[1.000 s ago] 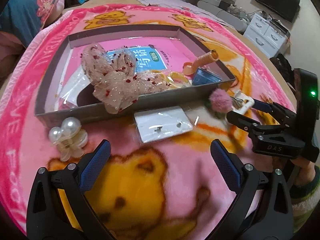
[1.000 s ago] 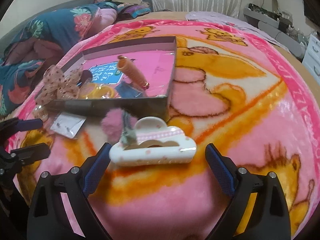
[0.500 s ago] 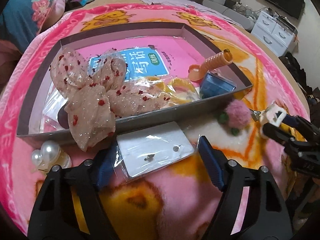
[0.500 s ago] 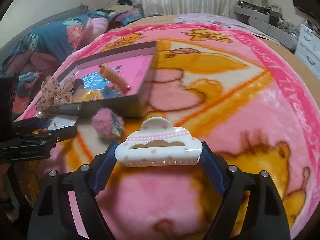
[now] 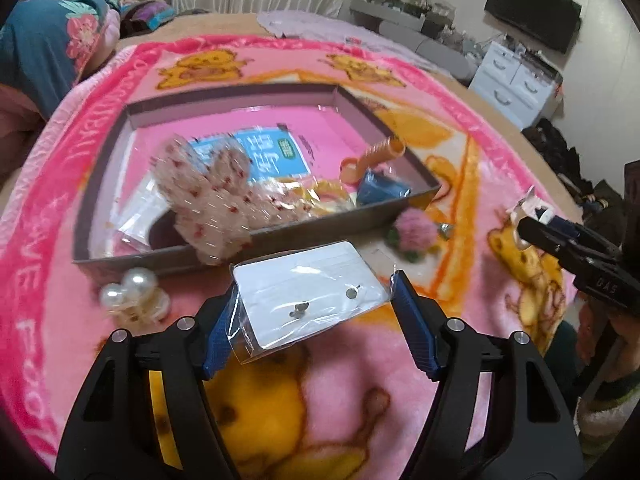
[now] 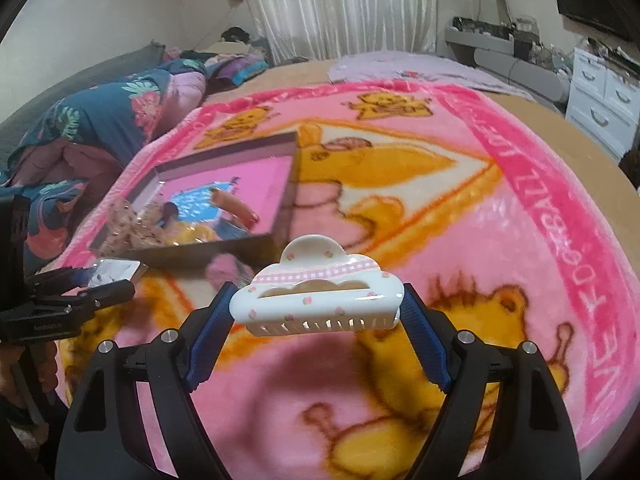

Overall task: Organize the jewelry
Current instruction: 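Carry the earring card and cloud claw clip into the box with both tools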

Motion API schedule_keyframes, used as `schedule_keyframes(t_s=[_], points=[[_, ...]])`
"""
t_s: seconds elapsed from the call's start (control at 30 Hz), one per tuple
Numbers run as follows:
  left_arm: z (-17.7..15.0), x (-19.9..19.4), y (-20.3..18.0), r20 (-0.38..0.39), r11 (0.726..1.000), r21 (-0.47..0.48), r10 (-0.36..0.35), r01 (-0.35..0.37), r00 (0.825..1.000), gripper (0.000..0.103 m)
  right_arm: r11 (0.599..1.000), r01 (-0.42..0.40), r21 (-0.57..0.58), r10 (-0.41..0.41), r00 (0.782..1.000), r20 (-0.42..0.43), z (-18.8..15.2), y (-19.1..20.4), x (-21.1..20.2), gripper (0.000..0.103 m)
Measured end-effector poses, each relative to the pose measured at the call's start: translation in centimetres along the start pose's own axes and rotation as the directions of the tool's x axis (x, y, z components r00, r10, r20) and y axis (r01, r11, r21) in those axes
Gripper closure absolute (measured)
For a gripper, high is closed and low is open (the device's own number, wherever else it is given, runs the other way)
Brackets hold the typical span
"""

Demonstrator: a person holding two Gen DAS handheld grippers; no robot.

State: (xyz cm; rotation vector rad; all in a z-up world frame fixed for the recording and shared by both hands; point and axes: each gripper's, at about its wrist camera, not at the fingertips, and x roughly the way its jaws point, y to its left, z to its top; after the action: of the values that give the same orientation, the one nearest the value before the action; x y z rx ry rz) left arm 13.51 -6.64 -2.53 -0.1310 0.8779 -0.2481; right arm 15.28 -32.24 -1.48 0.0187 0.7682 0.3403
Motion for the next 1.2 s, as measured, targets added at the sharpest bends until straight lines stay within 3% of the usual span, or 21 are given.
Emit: schedule_keyframes(t_s=[0.43, 0.97, 1.2], points=[[1.5, -4.2, 4.1, 0.123, 0.995, -0.053, 0.087, -0.081, 0.989, 0.041, 0.994, -0.040, -0.102, 0.042, 0.999, 0.021, 1.9, 5.3, -0.8, 0.023], [2.7, -3.5, 9.5, 0.125, 0.980, -0.134, 0.165, -0.148, 0.978, 0.041, 0.959, -0.119, -0.256, 0.115, 0.993, -0.029, 3.2, 13.2, 3.1, 0.023], [3.3, -2.5, 10.8, 0.123, 0.975, -0.154, 0.177, -0.157, 0.977, 0.041, 0.950, -0.153, -0.272, 0.145, 0.988, -0.050, 3.7, 15.0, 5.2, 0.023]])
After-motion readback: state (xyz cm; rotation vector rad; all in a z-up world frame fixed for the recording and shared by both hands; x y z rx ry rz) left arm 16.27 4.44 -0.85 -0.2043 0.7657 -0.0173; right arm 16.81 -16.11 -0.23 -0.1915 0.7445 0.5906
